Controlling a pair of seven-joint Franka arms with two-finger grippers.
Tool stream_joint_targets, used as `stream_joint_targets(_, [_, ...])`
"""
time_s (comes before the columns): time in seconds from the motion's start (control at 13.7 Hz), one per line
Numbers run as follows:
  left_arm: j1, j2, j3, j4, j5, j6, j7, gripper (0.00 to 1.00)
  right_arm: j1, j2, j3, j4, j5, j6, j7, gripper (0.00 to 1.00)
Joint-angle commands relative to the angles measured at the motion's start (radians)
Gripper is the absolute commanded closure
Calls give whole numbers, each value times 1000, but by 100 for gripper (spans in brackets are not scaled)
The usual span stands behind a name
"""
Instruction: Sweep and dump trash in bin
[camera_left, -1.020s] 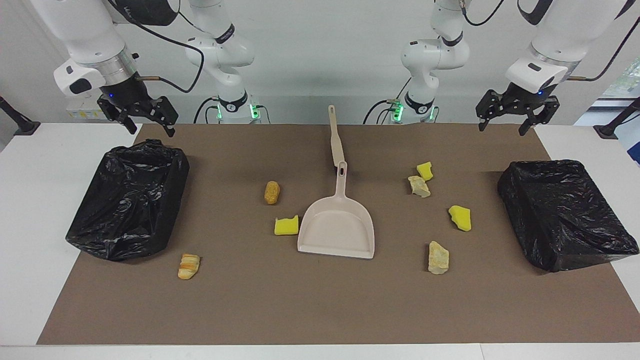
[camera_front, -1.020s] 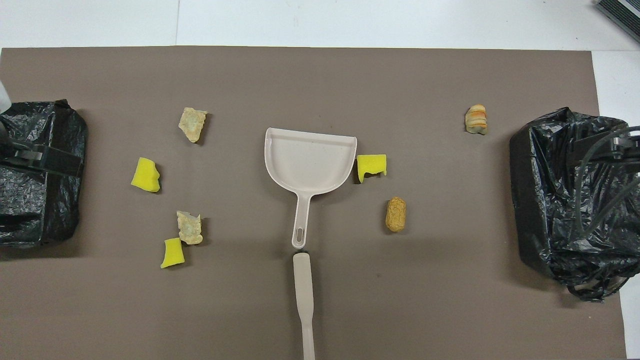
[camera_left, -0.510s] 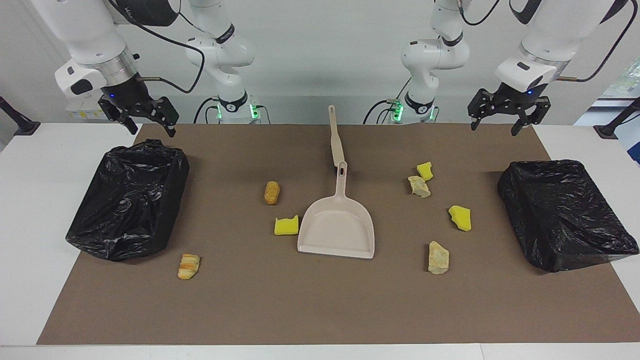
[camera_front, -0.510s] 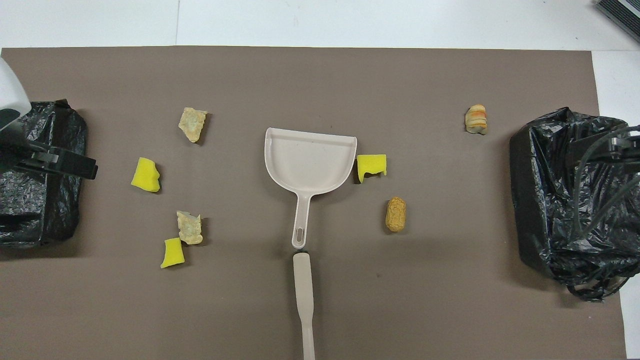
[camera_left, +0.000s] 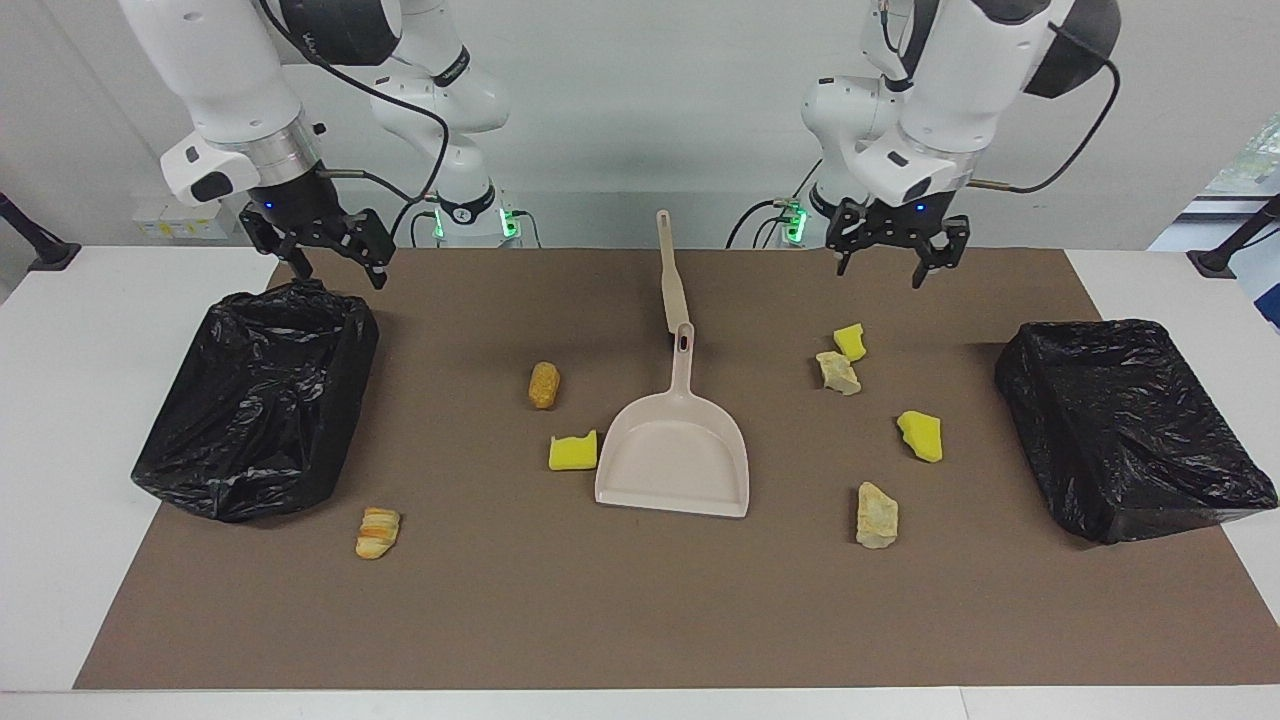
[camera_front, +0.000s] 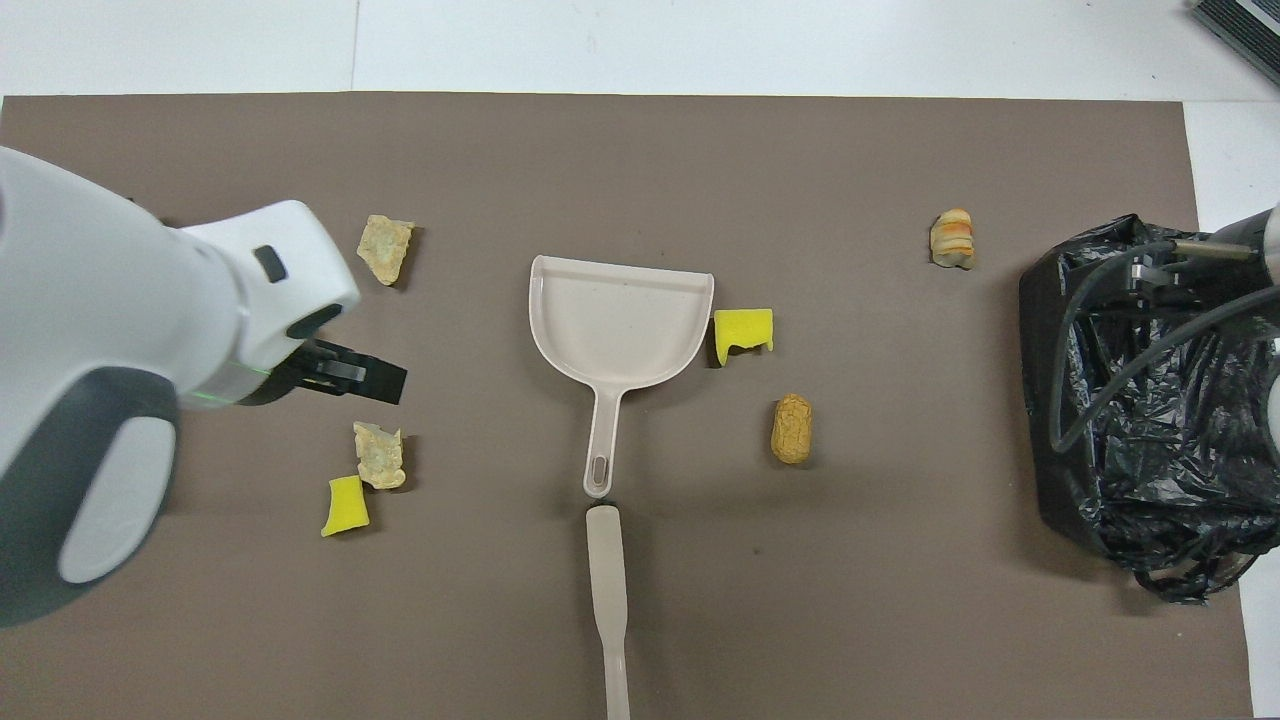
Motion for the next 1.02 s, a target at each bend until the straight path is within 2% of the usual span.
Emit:
stream_joint_targets(0.0, [-90,-34,19,-145,-5,154,-110,0,21,-15,4,-53,3,52,53,0])
stream_joint_targets(0.44, [-248,83,20,-214,-5,301,-286,0,61,-12,4,-84,3,81,85,0])
stream_joint_targets(0.66, [-320,31,19,-326,-5,304,-328,0,99,-8,4,-136,3,159,151,0])
stream_joint_targets(0.95, [-443,-47,17,-512,-11,367,-547,0,139,-1,4,-192,5,225,200,0])
